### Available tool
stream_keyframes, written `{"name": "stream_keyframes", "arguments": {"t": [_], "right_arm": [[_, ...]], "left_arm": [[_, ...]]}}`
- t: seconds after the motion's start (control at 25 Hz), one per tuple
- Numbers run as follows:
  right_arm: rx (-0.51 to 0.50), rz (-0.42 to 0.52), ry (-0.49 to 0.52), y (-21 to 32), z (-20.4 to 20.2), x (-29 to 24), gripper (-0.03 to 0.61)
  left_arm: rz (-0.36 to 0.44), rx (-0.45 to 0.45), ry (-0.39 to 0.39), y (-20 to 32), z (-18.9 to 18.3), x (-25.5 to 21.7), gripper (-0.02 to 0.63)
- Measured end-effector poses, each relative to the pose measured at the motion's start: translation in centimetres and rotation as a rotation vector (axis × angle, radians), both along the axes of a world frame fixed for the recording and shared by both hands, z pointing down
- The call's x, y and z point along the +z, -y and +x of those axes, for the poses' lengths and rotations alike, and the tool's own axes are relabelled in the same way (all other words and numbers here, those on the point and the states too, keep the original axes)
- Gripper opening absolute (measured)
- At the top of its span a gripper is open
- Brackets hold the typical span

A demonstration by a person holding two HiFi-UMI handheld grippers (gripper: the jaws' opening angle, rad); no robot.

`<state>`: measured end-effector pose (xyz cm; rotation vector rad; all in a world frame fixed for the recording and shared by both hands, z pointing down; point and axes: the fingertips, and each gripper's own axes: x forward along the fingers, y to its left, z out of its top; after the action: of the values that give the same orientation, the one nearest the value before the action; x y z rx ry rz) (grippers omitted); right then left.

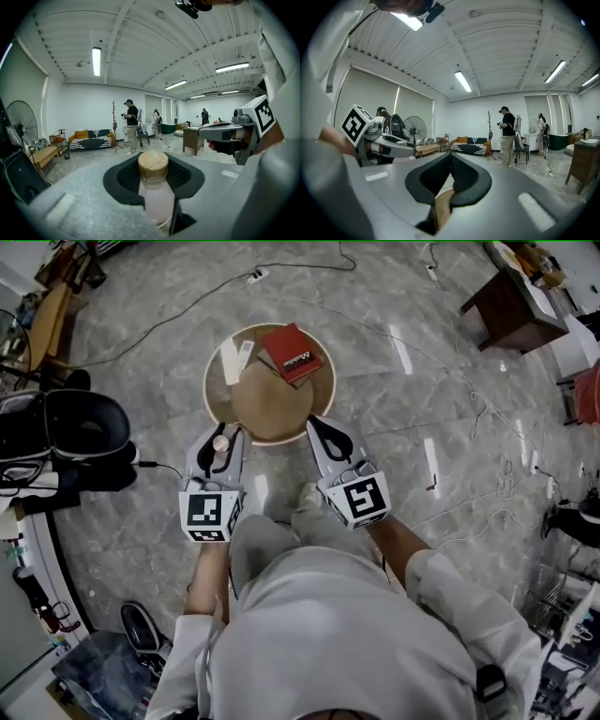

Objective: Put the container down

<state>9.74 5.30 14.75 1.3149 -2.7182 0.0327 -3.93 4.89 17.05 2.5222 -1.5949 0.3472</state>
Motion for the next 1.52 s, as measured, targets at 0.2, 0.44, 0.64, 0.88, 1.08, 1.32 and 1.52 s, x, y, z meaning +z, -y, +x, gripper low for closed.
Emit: {"name": "stream_keyframes", "arguments": {"t": [0.2,0.44,0.64,0.88,1.08,1.32,1.52], "right_arm": [[-0.024,-0.041,0.001,4.1,-0.3,3.6,0.003],[-0.009,-0.047,0.007,8.3,-1.0,8.6,0.003],[0.043,-0.091,0.026,12.0,-1.5,14.7,0.003],[0.087,-0.141,0.031,16.7,-3.1,21.5,0.003],[0.122,-0.189,0.018,20.1,-4.1,27.6,0.003],[0.127,-0.221,0.006,23.1,-5.4,34.1,0.003],[0.128,-0.226,-0.003,25.1,-6.2,38.9,0.003]], "left_arm": [[0.016,-0.030,0.000,4.4,0.1,2.7,0.117],[0.020,-0.026,0.001,9.2,-0.2,9.3,0.117],[0.026,-0.019,0.008,13.9,-0.8,16.1,0.117],[-0.014,0.007,-0.005,19.5,-1.7,24.4,0.117],[-0.031,0.040,0.011,23.3,-2.2,30.5,0.117],[-0.059,0.057,0.020,26.5,-2.9,37.4,0.117],[-0.060,0.082,0.025,28.5,-2.7,42.6,0.117]]}}
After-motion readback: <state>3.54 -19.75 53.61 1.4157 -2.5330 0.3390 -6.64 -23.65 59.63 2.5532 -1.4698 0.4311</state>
